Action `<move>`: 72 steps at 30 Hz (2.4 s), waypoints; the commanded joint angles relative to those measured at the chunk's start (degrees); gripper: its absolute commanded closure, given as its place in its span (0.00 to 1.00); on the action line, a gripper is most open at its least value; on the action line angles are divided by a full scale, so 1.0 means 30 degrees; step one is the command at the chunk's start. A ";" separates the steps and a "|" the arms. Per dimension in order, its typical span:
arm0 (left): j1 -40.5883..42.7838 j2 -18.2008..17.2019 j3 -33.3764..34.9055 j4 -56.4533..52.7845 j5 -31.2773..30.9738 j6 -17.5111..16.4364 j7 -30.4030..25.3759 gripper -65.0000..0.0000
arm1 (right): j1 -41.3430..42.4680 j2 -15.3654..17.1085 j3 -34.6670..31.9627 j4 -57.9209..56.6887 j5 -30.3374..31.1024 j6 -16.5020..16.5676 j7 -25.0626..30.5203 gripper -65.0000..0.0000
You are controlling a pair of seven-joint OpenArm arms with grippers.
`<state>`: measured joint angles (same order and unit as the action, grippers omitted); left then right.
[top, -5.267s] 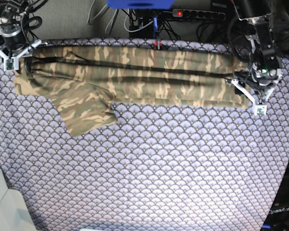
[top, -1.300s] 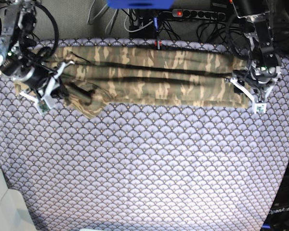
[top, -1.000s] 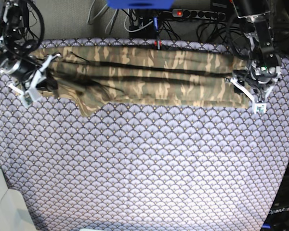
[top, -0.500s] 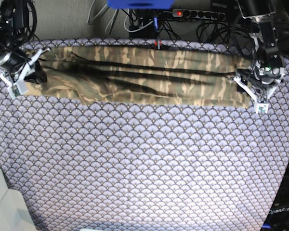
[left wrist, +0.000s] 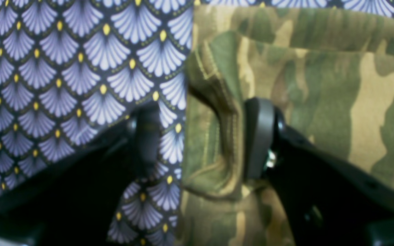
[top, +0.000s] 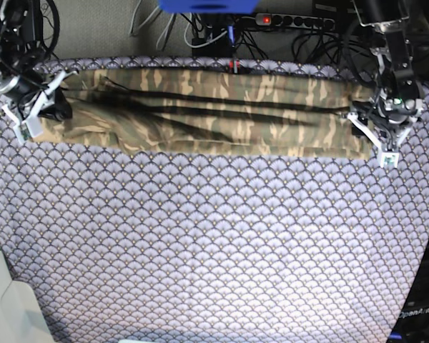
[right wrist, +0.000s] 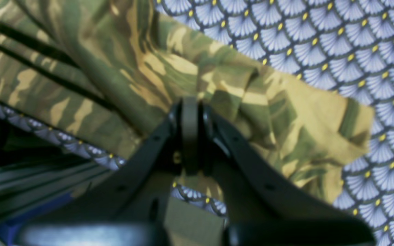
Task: Fold the T-shirt properly
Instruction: 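Hold both strip ends with the grippers and pull them apart taut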
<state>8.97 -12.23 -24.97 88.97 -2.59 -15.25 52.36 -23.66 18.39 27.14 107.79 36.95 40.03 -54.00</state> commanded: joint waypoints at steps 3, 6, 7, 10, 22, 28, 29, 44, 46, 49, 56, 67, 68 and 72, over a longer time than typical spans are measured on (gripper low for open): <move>0.0277 -0.0246 -0.0072 0.0161 0.0468 0.0056 0.0349 0.45 | 0.0780 0.0331 0.0083 -0.1219 0.0182 -0.0010 0.0285 1.00; 0.0306 -0.0246 -0.0072 0.0161 0.0468 0.0056 0.0349 0.45 | 0.1337 0.0448 0.0054 -0.3065 0.0182 -0.0010 0.0285 1.00; 0.0306 -0.0246 -0.0072 0.0161 0.0468 0.0056 0.0349 0.45 | 0.1572 0.0477 0.0054 -0.3563 0.0182 -0.0010 0.0285 1.00; 0.0306 -0.0246 -0.0072 0.0161 0.0468 0.0056 0.0379 0.45 | 0.1835 0.0712 0.0024 -0.4178 0.0182 -0.0010 0.0285 1.00; 0.0423 -0.0246 -0.0072 0.0161 0.0468 0.0056 0.0379 0.45 | 0.1630 0.0712 0.0171 -0.3006 0.0328 -0.0010 0.0138 1.00; 0.0394 -0.0246 -0.0013 0.0161 0.0468 0.0056 0.0349 0.45 | 0.0370 0.0301 0.0230 0.1624 0.0328 -0.0010 -0.0272 1.00; 0.0365 -0.0246 -0.0013 0.0161 0.0468 0.0056 0.0349 0.45 | 0.0370 0.0213 0.0288 0.1800 0.0328 -0.0010 -0.0594 1.00; 0.0365 -0.1506 -0.0072 0.0161 0.0497 -0.2728 0.0379 0.45 | 0.0400 0.0126 0.1871 0.1214 0.0182 -0.0010 -0.0858 1.00; 0.0306 -0.1447 -0.0072 0.0161 0.0497 -0.2728 0.0408 0.45 | 0.0370 0.0096 0.1812 0.0891 0.0182 -0.0010 -0.0799 1.00; 0.0277 -0.1418 -0.0072 0.0161 0.0497 -0.2728 0.0379 0.45 | 0.0400 0.0067 0.1783 0.0217 0.0182 -0.0010 -0.0682 1.00; 0.0306 -0.1477 -0.0072 0.0161 0.0497 -0.2728 0.0408 0.45 | 0.1630 0.0360 0.1753 -0.3153 0.0152 -0.0010 -0.0653 1.00; 0.0394 -0.1418 -0.0072 0.0161 0.0497 -0.2728 0.0525 0.45 | 0.2099 0.0653 0.0318 -0.4413 0.0152 -0.0010 -0.0887 0.76; 0.0394 -0.1418 -0.0072 0.0161 0.0497 -0.2728 0.0555 0.45 | 0.2070 0.0653 0.0318 -0.4413 0.0152 -0.0010 -0.0917 0.70; 0.0394 -0.1389 -0.0072 0.0190 0.0497 -0.2757 0.0555 0.45 | 0.2187 0.0741 0.0435 -0.4354 0.0152 -0.0010 -0.2147 0.47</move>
<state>10.00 -15.68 -24.75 89.08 -2.55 -23.79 52.90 -17.50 19.38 27.86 93.76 36.64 40.03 -61.47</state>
